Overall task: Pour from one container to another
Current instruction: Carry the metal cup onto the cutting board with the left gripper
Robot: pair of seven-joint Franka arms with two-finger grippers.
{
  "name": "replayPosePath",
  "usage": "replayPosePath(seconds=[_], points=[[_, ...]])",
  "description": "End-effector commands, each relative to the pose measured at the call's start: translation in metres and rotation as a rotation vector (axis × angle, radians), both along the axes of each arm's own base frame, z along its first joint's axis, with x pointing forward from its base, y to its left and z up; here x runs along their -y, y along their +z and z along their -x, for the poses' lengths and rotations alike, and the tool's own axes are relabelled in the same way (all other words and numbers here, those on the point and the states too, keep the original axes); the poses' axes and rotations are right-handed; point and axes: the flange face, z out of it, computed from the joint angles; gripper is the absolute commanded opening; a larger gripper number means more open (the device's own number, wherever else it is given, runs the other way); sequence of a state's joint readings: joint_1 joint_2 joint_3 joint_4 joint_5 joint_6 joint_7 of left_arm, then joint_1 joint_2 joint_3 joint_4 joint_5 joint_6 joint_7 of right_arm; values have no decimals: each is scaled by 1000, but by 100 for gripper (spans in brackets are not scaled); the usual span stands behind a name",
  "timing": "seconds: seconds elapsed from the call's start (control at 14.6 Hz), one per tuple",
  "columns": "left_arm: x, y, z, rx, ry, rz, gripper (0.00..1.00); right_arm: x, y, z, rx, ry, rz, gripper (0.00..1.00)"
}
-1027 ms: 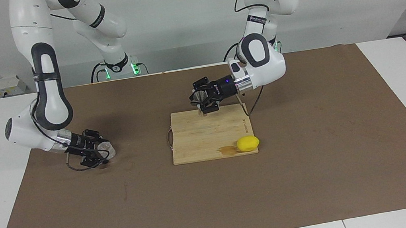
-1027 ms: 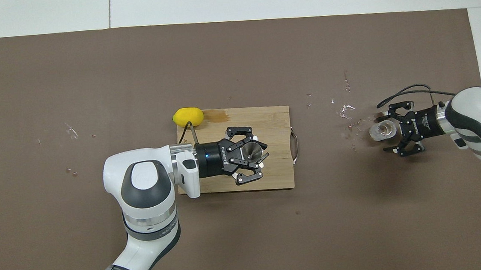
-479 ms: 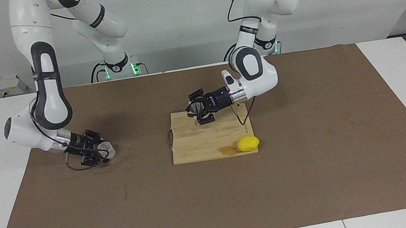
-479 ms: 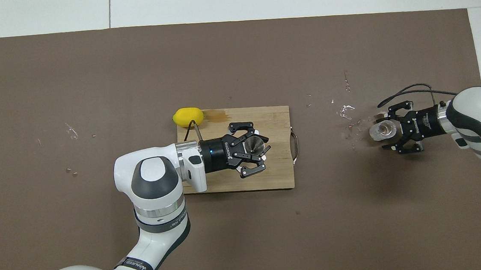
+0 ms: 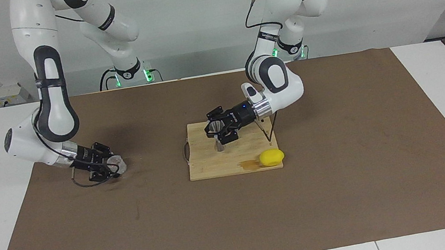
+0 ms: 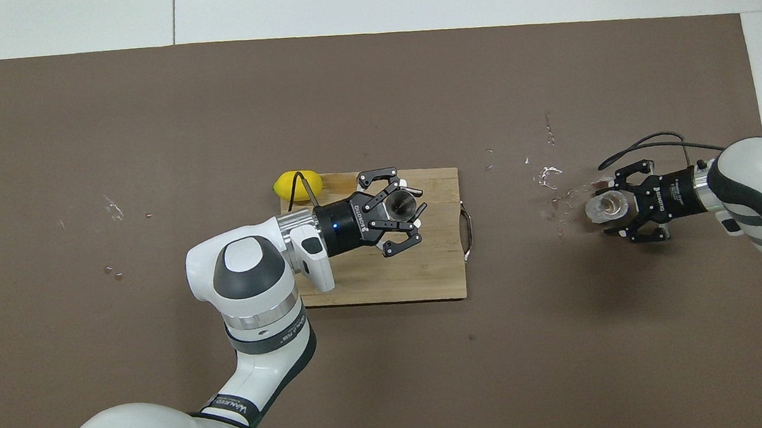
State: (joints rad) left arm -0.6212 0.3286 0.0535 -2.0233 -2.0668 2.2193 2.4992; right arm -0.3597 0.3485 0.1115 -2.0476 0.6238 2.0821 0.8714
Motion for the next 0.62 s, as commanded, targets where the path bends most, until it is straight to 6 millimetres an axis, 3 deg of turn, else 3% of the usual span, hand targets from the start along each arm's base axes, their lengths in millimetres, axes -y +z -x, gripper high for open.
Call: replayPosePath(seconds=[0.0,0.14,0.27,0.55], points=[[8,-19,-2,8,28,-20,0,-1,1,6,18,-2,-29,73],[18,-47,1,15,21,-32,0,-2,1,6,17,-2,-30,73],[28,-46,3,38,10,-27,0,-2,1,6,17,-3,-30,73],[25,-46,1,39,11,-20,0,-4,5,5,21,-10,-36,72]])
